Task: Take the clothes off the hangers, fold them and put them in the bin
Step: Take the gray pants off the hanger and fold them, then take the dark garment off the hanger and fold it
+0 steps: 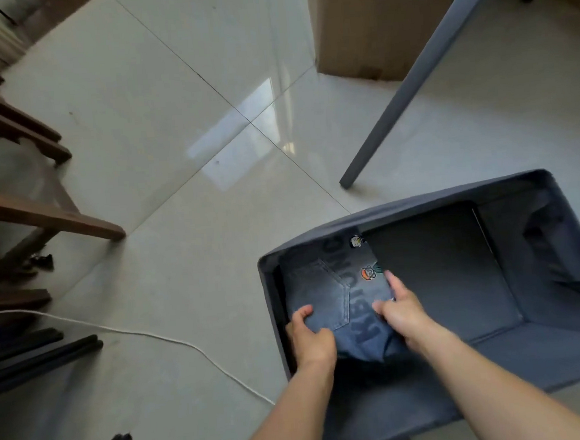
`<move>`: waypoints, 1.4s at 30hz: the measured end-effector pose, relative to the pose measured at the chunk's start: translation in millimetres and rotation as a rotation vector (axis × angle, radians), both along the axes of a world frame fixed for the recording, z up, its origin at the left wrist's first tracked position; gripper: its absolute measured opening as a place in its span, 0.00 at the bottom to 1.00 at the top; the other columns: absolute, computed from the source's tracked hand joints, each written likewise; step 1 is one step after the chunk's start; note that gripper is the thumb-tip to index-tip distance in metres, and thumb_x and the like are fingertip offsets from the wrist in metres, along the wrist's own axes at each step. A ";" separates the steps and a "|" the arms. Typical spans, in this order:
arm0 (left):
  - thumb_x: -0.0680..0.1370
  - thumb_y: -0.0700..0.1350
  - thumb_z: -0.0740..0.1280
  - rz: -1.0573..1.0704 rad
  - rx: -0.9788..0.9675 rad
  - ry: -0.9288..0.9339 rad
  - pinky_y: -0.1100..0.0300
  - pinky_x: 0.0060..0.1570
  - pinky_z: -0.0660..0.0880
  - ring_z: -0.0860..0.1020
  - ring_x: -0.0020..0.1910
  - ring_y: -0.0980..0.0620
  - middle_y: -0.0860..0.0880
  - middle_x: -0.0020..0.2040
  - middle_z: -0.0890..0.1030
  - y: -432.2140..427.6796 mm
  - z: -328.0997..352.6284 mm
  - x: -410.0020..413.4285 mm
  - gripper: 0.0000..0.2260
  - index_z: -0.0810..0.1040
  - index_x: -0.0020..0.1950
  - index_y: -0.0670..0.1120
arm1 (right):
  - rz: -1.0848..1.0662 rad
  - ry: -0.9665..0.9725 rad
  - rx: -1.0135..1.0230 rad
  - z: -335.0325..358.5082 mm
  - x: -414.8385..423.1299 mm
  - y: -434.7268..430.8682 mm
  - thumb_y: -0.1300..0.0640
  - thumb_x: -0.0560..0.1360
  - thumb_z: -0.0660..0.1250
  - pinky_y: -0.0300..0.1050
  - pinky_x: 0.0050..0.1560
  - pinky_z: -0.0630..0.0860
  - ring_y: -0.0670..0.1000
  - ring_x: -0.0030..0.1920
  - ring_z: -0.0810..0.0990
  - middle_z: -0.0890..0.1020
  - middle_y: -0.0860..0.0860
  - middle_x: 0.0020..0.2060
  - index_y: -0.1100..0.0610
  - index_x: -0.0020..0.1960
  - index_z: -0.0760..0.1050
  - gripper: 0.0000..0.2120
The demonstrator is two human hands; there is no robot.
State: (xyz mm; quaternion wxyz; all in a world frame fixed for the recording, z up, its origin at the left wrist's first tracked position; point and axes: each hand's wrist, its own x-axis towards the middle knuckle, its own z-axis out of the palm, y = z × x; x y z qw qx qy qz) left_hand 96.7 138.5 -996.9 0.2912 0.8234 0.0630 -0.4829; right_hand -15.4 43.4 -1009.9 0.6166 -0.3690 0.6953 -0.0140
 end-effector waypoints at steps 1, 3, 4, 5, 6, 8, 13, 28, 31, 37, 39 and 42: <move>0.73 0.31 0.66 -0.021 0.034 0.076 0.54 0.68 0.69 0.72 0.65 0.44 0.47 0.68 0.68 -0.1 -11.3 1.8 0.26 0.72 0.68 0.49 | 0.069 0.032 -0.021 -5.8 4.5 2.6 0.72 0.73 0.62 0.49 0.63 0.74 0.56 0.58 0.78 0.76 0.53 0.65 0.49 0.77 0.60 0.36; 0.73 0.36 0.70 -0.022 0.058 0.187 0.51 0.68 0.70 0.72 0.67 0.43 0.46 0.73 0.67 1.2 -28.1 8.9 0.30 0.67 0.74 0.47 | 0.180 0.049 -0.038 -17.0 8.0 8.3 0.70 0.73 0.62 0.48 0.68 0.69 0.56 0.65 0.74 0.69 0.52 0.71 0.46 0.78 0.53 0.40; 0.73 0.38 0.71 -0.024 0.062 0.213 0.50 0.68 0.70 0.73 0.67 0.43 0.45 0.73 0.68 2.3 -33.7 12.8 0.30 0.67 0.74 0.47 | 0.210 0.055 -0.045 -20.6 7.8 9.2 0.69 0.73 0.62 0.51 0.71 0.66 0.57 0.69 0.70 0.67 0.53 0.73 0.45 0.78 0.52 0.40; 0.73 0.39 0.72 -0.032 0.072 0.231 0.50 0.68 0.70 0.73 0.67 0.43 0.44 0.73 0.69 2.7 -34.2 15.0 0.31 0.67 0.75 0.47 | 0.231 0.071 -0.041 -18.0 7.4 8.7 0.69 0.74 0.62 0.52 0.73 0.64 0.58 0.71 0.67 0.64 0.54 0.75 0.46 0.79 0.52 0.40; 0.73 0.40 0.72 -0.045 0.083 0.245 0.50 0.68 0.70 0.72 0.67 0.43 0.44 0.73 0.68 3.5 -34.2 15.7 0.31 0.66 0.75 0.47 | 0.254 0.088 -0.050 -15.7 5.5 7.8 0.68 0.74 0.62 0.53 0.74 0.62 0.58 0.73 0.64 0.61 0.53 0.76 0.46 0.79 0.52 0.39; 0.74 0.43 0.72 -0.065 0.102 0.273 0.50 0.69 0.69 0.71 0.68 0.43 0.44 0.74 0.67 2.1 -20.5 14.2 0.31 0.65 0.76 0.47 | 0.266 0.138 -0.075 3.0 3.7 4.5 0.67 0.75 0.62 0.53 0.75 0.59 0.58 0.75 0.60 0.59 0.52 0.77 0.48 0.79 0.53 0.37; 0.79 0.41 0.66 -0.010 0.011 0.369 0.58 0.52 0.74 0.76 0.52 0.52 0.49 0.56 0.78 -25.6 65.3 8.0 0.16 0.73 0.67 0.46 | 0.083 0.092 -0.093 83.6 8.0 -3.1 0.68 0.78 0.61 0.45 0.61 0.69 0.55 0.68 0.71 0.68 0.56 0.72 0.55 0.77 0.59 0.29; 0.81 0.42 0.63 0.079 -0.456 0.431 0.58 0.45 0.76 0.78 0.47 0.52 0.48 0.46 0.80 -86.6 431.2 23.5 0.04 0.77 0.53 0.46 | -0.097 -0.274 -0.214 443.3 30.3 -22.3 0.61 0.80 0.62 0.44 0.45 0.79 0.52 0.51 0.82 0.81 0.55 0.54 0.56 0.67 0.71 0.16; 0.81 0.43 0.63 0.061 -0.560 0.427 0.55 0.49 0.78 0.80 0.55 0.49 0.45 0.54 0.81 -77.5 501.4 15.9 0.11 0.76 0.63 0.44 | -0.114 -0.336 -0.275 517.5 16.9 -19.0 0.61 0.80 0.61 0.42 0.42 0.79 0.53 0.50 0.82 0.82 0.56 0.53 0.56 0.65 0.73 0.13; 0.81 0.44 0.63 -0.019 -0.787 0.367 0.51 0.53 0.78 0.81 0.57 0.46 0.45 0.52 0.84 -65.6 640.4 -5.8 0.09 0.78 0.60 0.45 | -0.143 -0.420 -0.483 659.1 -6.8 -4.2 0.62 0.81 0.59 0.43 0.43 0.81 0.51 0.45 0.83 0.83 0.54 0.50 0.55 0.59 0.76 0.10; 0.82 0.45 0.62 -0.089 -0.839 0.333 0.53 0.51 0.79 0.81 0.56 0.47 0.46 0.52 0.85 -62.8 677.8 -10.7 0.09 0.78 0.59 0.46 | -0.128 -0.422 -0.559 694.2 -11.6 0.6 0.61 0.82 0.59 0.39 0.40 0.79 0.50 0.45 0.84 0.84 0.53 0.48 0.54 0.57 0.78 0.10; 0.83 0.45 0.62 -0.242 -0.911 0.303 0.55 0.50 0.81 0.83 0.54 0.48 0.46 0.53 0.85 -65.6 731.0 -15.5 0.09 0.79 0.59 0.47 | -0.125 -0.403 -0.695 744.5 -17.5 2.6 0.60 0.81 0.60 0.41 0.44 0.81 0.50 0.47 0.85 0.85 0.52 0.48 0.52 0.56 0.78 0.10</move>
